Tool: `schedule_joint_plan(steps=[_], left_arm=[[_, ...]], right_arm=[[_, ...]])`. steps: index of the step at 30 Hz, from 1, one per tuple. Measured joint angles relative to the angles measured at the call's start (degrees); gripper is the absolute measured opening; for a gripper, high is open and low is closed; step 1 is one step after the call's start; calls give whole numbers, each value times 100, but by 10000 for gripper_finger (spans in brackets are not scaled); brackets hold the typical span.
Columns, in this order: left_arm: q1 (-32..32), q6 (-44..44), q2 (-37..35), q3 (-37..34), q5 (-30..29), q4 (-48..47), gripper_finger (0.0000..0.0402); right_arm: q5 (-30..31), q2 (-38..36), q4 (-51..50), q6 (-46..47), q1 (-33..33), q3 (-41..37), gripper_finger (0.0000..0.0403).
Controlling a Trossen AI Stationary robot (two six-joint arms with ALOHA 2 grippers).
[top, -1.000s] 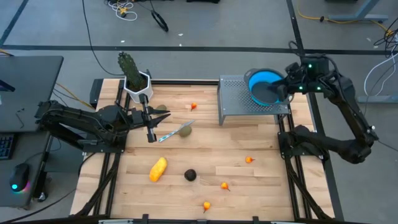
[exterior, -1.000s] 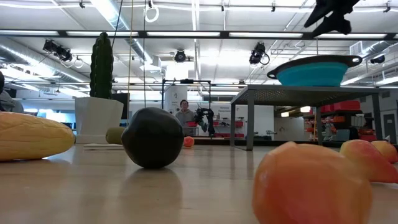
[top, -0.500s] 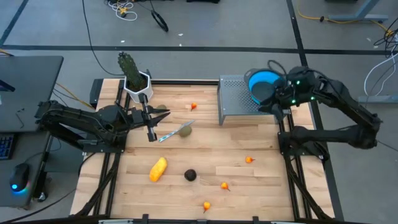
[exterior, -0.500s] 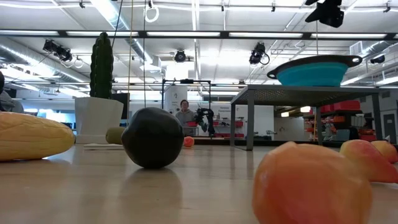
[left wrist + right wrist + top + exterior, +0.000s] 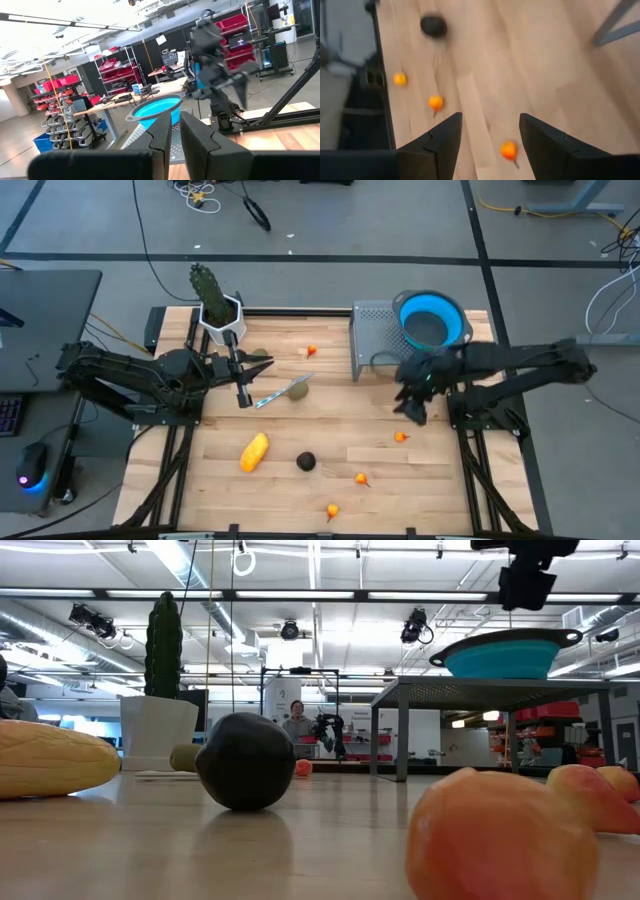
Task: Pick & Place Fruit
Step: Put the pear into the blue strainer bowl on the shelf
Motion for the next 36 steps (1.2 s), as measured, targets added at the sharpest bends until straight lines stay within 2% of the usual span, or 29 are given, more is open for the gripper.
schedule_joint_plan(steps=[7, 18, 24, 31, 36], left_arm=[[0, -51, 0, 0, -2, 0, 45], [0, -52, 0, 2, -2, -2, 45], [0, -59, 0, 2, -2, -2, 45], [2, -90, 0, 2, -2, -4, 45], [1, -85, 0, 2, -2, -109, 45]], right_arm=[[302, 900, -65, 117, 924, -11, 209], [254, 2185, -282, 139, 1614, -13, 208], [313, 2484, -325, 749, 1870, -13, 208], [1266, 2588, -459, 1310, 2161, -183, 208], [1392, 2592, -126, 1304, 2212, -592, 210]])
